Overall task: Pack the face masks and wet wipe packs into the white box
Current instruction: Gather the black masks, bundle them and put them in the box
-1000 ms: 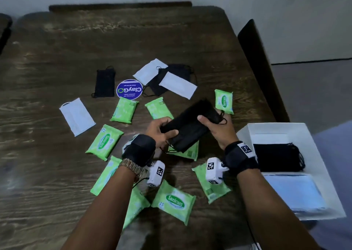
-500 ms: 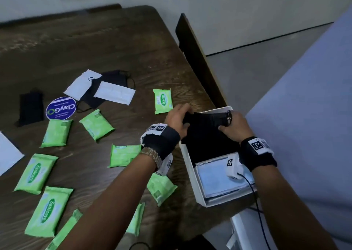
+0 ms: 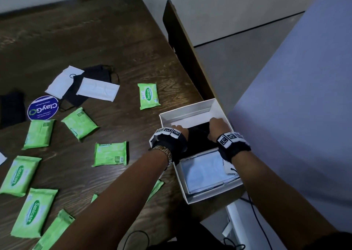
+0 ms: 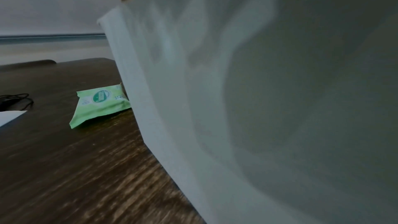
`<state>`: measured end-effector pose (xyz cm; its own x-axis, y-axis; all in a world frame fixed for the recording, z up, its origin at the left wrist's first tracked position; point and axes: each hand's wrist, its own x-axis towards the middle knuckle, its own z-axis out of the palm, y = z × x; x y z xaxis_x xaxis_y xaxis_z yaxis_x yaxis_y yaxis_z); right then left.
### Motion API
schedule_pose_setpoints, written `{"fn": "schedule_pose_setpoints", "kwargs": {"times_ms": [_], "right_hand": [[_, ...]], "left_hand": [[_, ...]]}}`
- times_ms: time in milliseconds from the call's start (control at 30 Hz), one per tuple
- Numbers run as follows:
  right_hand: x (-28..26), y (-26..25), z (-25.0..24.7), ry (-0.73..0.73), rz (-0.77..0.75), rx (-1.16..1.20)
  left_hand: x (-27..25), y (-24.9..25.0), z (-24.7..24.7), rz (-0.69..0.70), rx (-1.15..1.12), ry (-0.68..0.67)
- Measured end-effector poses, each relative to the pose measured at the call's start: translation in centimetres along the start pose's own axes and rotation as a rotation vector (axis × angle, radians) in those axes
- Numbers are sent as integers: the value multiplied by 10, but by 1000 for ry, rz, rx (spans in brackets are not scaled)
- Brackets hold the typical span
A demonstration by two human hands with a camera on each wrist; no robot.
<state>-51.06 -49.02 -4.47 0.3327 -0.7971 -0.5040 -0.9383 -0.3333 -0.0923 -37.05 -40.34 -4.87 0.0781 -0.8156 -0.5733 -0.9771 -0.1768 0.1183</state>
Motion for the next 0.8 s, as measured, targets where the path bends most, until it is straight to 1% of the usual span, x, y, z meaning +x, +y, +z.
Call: {"fn": "schedule_pose_setpoints", "kwargs": {"times_ms": [100, 200, 267, 367, 433, 533, 633, 733, 800], "right_hand": [[-6, 0, -1, 53, -8, -13], [-11, -2, -2, 84, -7, 44], [-17, -7, -1, 108, -10, 62], [-26, -17, 7, 209, -73, -96], [-30, -22, 12, 240, -146, -115], [-33, -24, 20, 132, -250, -40], [-36, -23, 23, 31, -272, -79], [-35, -21, 18, 33, -263, -81], [-34, -21, 15, 17, -265, -91]], "left_hand": [[1, 0, 7, 6, 11, 29], [1, 3, 4, 12, 5, 9], [-2, 5, 0, 16, -22, 23], [-5, 7, 1, -15, -63, 1], [-2, 10, 5, -26, -78, 16], [2, 13, 7, -27, -139, 51], [-1, 13, 8, -11, -132, 61], [0, 12, 10, -27, -121, 77], [0, 11, 9, -35, -114, 46]]}}
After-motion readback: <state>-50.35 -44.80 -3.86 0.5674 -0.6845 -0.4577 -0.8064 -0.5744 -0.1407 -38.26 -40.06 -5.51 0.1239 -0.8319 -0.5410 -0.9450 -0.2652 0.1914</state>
